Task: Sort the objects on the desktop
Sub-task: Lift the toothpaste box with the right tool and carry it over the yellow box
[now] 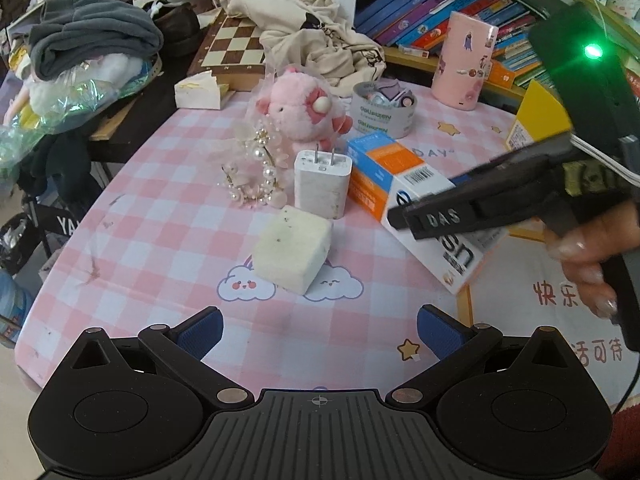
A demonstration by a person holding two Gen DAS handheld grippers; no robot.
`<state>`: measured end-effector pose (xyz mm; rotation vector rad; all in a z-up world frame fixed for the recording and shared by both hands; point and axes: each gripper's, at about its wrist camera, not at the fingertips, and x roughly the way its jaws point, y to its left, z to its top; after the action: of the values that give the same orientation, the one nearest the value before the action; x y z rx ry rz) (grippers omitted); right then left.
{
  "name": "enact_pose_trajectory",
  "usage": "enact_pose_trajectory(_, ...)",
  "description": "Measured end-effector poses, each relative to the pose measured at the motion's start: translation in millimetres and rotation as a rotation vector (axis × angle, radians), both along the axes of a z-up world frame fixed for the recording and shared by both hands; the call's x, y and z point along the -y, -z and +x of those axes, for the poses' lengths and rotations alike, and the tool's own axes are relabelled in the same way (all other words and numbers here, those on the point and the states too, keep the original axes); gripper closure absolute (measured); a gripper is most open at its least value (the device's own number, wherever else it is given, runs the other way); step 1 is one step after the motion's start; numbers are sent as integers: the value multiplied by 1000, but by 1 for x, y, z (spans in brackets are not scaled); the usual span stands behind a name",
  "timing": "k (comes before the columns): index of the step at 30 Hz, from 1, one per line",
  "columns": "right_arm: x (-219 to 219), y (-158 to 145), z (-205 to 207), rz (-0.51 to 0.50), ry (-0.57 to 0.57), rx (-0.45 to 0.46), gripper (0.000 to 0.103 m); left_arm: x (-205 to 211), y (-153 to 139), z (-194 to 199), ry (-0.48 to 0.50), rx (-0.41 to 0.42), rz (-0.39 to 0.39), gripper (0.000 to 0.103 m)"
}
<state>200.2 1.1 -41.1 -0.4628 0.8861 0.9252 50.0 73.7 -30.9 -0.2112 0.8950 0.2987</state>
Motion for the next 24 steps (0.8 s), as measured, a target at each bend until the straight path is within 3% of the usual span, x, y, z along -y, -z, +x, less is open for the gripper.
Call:
enact_pose_trajectory(10, 52, -30, -31, 77, 129, -28, 66, 6, -11, -13, 70, 53, 14, 0)
enact_pose_trajectory(19, 113, -62, -53, 187, 330, -55, 66, 21, -16, -20, 182, 95, 12, 0)
enact_pose_trajectory(24, 152, -81, -64, 232, 451, -20, 66, 38, -18, -17, 281, 118, 15, 0)
